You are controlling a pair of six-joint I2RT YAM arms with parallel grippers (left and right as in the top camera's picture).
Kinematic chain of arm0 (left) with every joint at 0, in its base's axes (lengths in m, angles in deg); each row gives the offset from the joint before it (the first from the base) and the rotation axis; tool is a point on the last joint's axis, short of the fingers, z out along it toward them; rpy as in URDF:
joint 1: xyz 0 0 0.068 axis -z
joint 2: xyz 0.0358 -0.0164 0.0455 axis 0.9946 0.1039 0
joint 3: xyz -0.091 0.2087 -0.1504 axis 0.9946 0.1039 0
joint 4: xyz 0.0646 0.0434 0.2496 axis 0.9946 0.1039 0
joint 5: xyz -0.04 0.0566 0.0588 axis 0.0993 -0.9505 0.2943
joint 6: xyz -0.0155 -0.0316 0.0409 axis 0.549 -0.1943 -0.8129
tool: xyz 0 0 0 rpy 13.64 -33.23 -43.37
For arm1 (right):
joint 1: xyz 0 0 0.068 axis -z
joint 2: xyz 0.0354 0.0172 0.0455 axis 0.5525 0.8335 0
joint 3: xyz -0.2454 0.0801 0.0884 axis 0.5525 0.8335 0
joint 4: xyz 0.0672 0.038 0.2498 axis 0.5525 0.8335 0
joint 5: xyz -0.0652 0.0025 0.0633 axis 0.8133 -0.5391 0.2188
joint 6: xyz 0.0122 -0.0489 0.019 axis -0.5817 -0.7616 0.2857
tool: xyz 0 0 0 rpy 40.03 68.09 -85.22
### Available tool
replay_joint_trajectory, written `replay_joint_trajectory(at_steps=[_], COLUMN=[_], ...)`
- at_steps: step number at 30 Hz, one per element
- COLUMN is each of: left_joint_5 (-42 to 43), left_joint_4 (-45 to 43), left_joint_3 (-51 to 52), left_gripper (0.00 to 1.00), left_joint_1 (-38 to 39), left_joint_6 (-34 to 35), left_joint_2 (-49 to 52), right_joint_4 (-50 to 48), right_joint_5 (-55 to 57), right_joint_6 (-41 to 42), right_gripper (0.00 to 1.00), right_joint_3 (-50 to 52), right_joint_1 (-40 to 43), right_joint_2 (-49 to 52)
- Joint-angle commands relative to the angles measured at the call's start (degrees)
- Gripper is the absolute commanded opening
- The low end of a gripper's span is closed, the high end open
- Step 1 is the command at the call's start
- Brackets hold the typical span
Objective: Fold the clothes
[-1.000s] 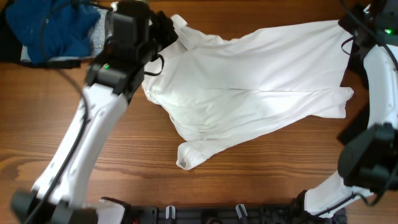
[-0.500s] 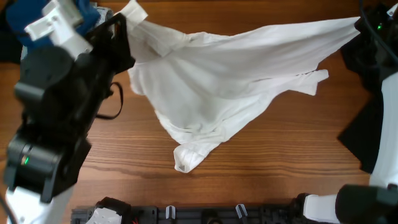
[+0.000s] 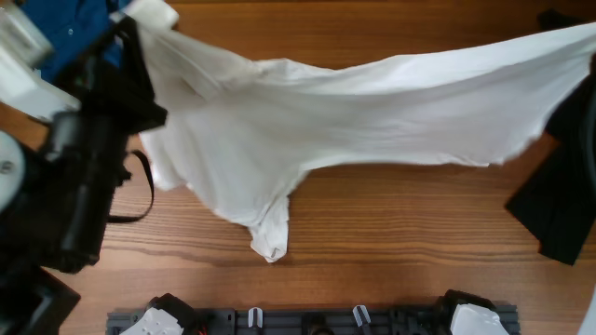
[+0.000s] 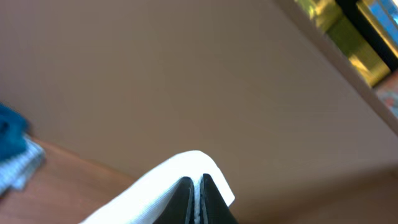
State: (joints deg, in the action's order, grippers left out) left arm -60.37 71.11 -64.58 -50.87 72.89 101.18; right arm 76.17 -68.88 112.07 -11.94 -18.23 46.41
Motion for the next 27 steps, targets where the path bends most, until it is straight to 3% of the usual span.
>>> replay_joint_trajectory(at_steps=[1,10,16,19,22,27], left_joint_5=[-15.2,-30.8,-48.4,-60.1,-61.0,-60.9], left_joint_4=[0.2,1.0,-1.4,-7.2,-14.9,-20.2], left_joint_3=[-9.1,-17.9,-18.9,-19.2,-19.2,-19.2], left_gripper=[0.04,0.04,0.04,0.04,0.04,0.04], left_joint_1=[1.3,4.8,17.6,27.0,32.6,33.0], left_joint_6=[-6.8,-12.2,-20.1,-26.3,-34.5,-37.9], left_joint_2=[7.3,16.2,15.6,15.5,15.8,16.1], right_joint_4=[0.7,1.0,2.8,4.1,5.0,4.6], right_joint_5=[-0.2,0.0,-1.6,-4.2,-6.7,-8.7], right_joint_6=[0.8,0.9,0.8,0.7,0.6,0.7], right_gripper=[0.05,0.04,0.04,0.04,0.04,0.04], right_joint_3=[-3.0,-4.3,-5.4,-6.5,-7.5,-7.5], right_joint_1=[0.0,0.0,0.0,0.0,0.0,0.0], right_joint_2=[1.9,3.7,2.2,1.6,1.9,4.4])
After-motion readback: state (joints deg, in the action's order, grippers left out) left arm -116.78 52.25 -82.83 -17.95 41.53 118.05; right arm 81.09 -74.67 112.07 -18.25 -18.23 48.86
